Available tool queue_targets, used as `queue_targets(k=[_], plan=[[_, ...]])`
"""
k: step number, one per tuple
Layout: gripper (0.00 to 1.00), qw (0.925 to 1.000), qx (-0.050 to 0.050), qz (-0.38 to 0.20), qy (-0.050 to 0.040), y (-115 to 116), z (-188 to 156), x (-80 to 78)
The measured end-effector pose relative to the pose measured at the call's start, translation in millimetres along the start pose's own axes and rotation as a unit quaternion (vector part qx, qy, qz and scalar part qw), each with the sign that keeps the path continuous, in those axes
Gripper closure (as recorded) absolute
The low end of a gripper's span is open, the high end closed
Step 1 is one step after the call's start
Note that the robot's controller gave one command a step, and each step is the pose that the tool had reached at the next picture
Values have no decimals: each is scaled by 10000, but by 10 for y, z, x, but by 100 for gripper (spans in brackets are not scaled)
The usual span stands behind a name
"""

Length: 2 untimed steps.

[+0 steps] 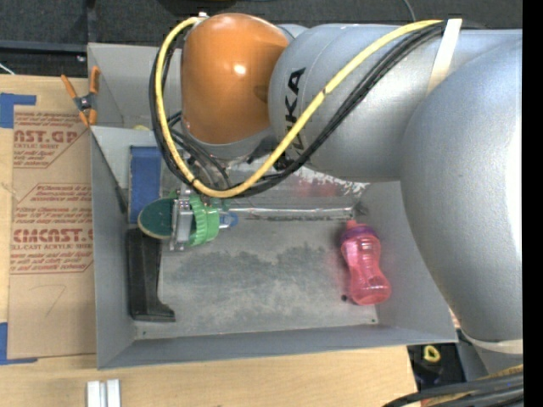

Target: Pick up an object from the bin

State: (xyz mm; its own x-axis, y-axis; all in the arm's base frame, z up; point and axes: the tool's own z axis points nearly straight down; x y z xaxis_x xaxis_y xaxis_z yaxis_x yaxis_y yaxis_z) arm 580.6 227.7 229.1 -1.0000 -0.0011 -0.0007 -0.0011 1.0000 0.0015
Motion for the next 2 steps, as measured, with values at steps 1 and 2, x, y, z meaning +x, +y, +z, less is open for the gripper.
queue_targets(k=[1,2], plan=[[0,10000,0,-1,0,0,0,0],[0,9986,2,-536,-3,-163,286,-32]])
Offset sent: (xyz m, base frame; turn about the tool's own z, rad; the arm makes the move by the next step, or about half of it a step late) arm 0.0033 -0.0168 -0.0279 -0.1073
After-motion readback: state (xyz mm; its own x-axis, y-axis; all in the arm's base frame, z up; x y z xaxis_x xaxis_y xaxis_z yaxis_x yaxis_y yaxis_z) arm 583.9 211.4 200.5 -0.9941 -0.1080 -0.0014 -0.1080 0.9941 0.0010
